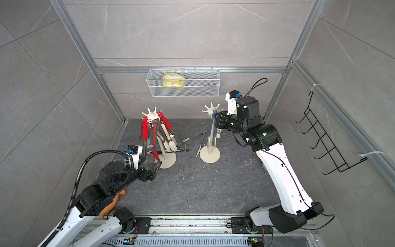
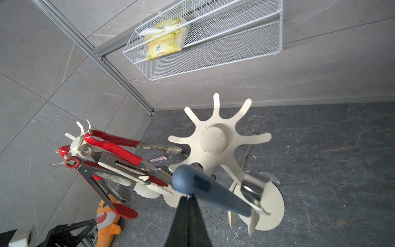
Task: Hang food tongs on kitchen utensil racks
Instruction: Adjust the food tongs at the rack.
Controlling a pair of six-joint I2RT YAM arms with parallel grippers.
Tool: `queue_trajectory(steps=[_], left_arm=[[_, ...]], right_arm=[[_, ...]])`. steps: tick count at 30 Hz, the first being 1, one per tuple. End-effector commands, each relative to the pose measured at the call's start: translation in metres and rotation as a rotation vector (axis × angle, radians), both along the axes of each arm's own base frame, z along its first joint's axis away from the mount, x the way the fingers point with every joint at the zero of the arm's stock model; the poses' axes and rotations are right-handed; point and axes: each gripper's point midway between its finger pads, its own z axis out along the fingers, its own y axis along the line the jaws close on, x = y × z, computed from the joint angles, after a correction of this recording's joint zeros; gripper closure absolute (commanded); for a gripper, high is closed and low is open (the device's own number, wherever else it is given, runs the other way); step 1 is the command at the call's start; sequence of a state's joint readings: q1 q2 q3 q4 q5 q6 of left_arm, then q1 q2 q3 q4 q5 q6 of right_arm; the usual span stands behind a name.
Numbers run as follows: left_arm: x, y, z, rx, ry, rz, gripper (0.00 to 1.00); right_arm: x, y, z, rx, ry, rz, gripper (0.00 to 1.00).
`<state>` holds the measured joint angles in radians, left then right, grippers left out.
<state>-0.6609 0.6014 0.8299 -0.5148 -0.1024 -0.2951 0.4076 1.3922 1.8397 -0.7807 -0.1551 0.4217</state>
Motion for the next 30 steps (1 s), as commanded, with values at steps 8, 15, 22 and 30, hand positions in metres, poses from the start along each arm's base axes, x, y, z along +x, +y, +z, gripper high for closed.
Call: queue_trajectory(steps=[8,15,22,30], left_arm=[[0.003,0.0,0.019,-0.026,-0.05,0.003,0.01],[0.001,0.003,0.02,-0.031,-0.054,0.013,0.01],[0.002,0.003,0.021,-0.037,-0.051,0.018,0.01],[0.002,0.002,0.025,-0.044,-0.057,0.015,0.01]], right_arm=[[0.02,0.005,0.004,0.009,-0.028,0.01,0.99],[0.015,-0.001,0.004,0.007,-0.025,0.005,0.99],[0.002,-0.009,0.007,0.005,-0.024,-0.002,0.96],[-0.023,-0.023,-0.003,0.019,0.005,-0.036,0.85]])
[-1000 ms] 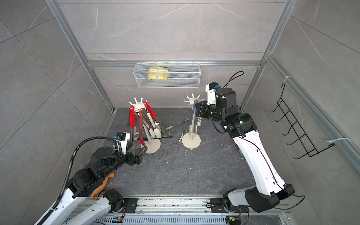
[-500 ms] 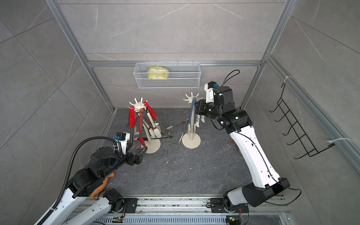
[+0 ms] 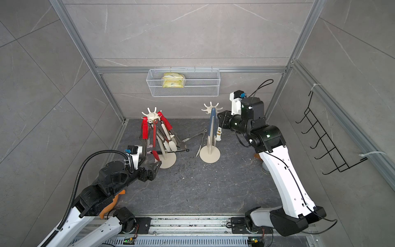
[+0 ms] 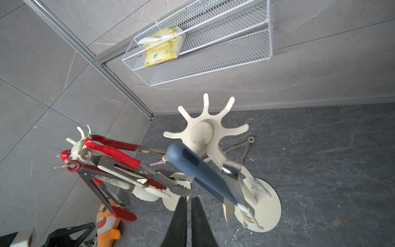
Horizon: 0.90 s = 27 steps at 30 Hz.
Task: Hang food tongs on kitchen utensil racks
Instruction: Adjust the food tongs at the rack.
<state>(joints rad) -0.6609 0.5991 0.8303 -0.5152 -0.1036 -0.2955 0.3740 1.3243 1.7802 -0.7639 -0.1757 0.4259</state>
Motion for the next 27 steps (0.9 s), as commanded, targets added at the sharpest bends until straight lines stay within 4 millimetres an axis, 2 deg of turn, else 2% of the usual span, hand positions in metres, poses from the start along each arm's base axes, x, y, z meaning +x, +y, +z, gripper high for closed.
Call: queue_trajectory(steps=[1,11,19,23,27], left_arm=[[0.002,0.002,0.026,-0.046,-0.058,0.013,0.01],[0.0,0.002,0.03,-0.049,-0.061,0.006,0.01],[-0.001,0.0,0.033,-0.049,-0.06,-0.003,0.01],[-0.001,-0.001,0.034,-0.052,-0.057,-0.008,0.01],[-0.001,-0.001,0.035,-0.053,-0.06,-0.01,0.01]], right_arm=[[-0.014,-0.01,-0.011,-0.001,0.036,-0.021,0.85],[-0.051,-0.024,-0.07,0.052,0.167,-0.061,0.74],[-0.081,-0.032,-0.149,0.071,0.351,-0.101,0.55],[-0.094,-0.037,-0.187,0.085,0.422,-0.129,0.5],[-0.102,-0.038,-0.218,0.156,0.462,-0.165,0.46]])
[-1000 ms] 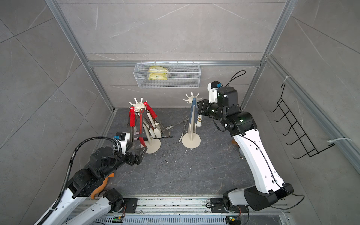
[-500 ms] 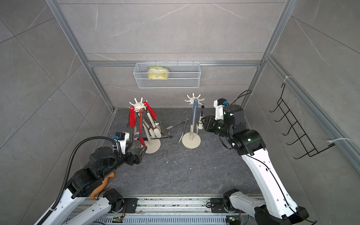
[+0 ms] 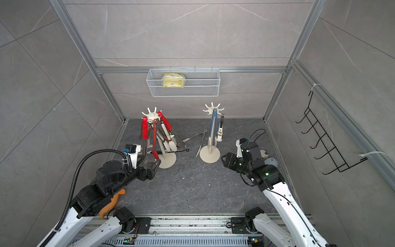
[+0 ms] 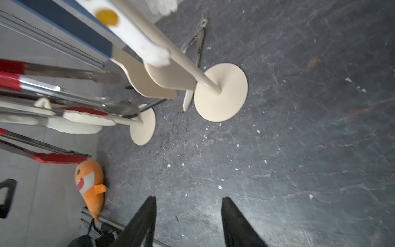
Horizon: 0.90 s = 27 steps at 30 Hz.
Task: Hang food tongs on kitchen utensil racks
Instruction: Pick up the food tongs from the center of the board.
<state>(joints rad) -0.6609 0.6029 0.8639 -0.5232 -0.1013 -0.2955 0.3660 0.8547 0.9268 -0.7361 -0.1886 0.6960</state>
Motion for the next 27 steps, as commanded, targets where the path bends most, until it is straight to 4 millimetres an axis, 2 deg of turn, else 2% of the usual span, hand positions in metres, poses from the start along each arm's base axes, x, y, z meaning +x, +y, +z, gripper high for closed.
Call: queue_trajectory(steps=[1,6,9,14,19,27], left_arm=[[0.0,-0.002,0.022,-0.038,-0.043,-0.01,0.01],[0.0,-0.01,0.016,-0.036,-0.013,-0.043,0.01],[0.003,-0.021,0.004,-0.012,0.042,-0.079,0.01],[0.018,-0.038,-0.015,0.008,0.132,-0.091,0.07],[0.035,-0.063,-0.026,0.021,0.187,-0.128,0.09],[0.05,-0.122,-0.058,0.121,0.289,-0.188,0.11]], right_arm=[[-0.003,0.002,-0.01,0.094,0.003,-0.055,0.45],[-0.012,-0.002,-0.042,0.091,0.046,-0.083,0.42],[-0.013,-0.001,-0.046,0.078,0.04,-0.065,0.41],[-0.012,0.0,-0.029,0.029,-0.062,0.01,0.37],[-0.013,-0.002,0.0,-0.026,-0.188,0.078,0.31],[-0.016,-0.012,0.05,-0.176,-0.361,0.157,0.19]])
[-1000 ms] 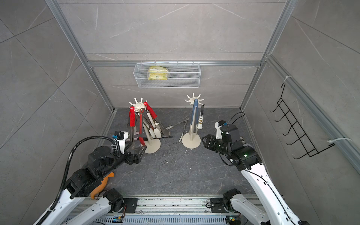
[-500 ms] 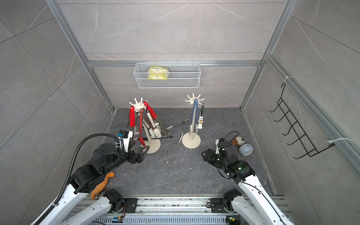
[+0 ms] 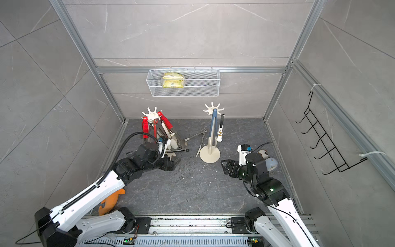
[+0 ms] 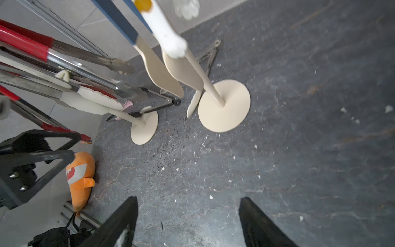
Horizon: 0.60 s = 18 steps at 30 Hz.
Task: Hang food tongs on kitchen utensil racks
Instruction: Pick up the food tongs from the center of the board.
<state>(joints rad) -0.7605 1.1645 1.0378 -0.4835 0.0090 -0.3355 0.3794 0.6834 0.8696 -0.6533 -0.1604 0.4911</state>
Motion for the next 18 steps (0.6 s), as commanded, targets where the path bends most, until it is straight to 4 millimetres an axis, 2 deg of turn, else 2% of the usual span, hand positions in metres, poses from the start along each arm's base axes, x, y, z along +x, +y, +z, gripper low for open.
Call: queue_trajectory(steps=[1,8,9,10,18], left_arm=[[0.009,-0.026,0.012,-0.04,-0.015,-0.012,0.11],[0.027,-0.058,-0.011,-0.052,0.066,0.009,0.14],[0.029,-0.064,-0.014,-0.046,0.072,0.003,0.16],[0.031,-0.069,-0.016,-0.04,0.076,-0.003,0.18],[0.054,-0.099,-0.044,-0.007,0.136,0.012,0.3]], right_arm=[[-0.005,-0.006,0.025,-0.108,-0.109,0.047,0.18],[-0.007,-0.004,0.051,-0.182,-0.182,0.123,0.14],[-0.007,-0.004,0.053,-0.189,-0.188,0.129,0.12],[-0.008,-0.004,0.056,-0.192,-0.194,0.131,0.01],[-0.015,-0.004,0.072,-0.205,-0.223,0.16,0.0]])
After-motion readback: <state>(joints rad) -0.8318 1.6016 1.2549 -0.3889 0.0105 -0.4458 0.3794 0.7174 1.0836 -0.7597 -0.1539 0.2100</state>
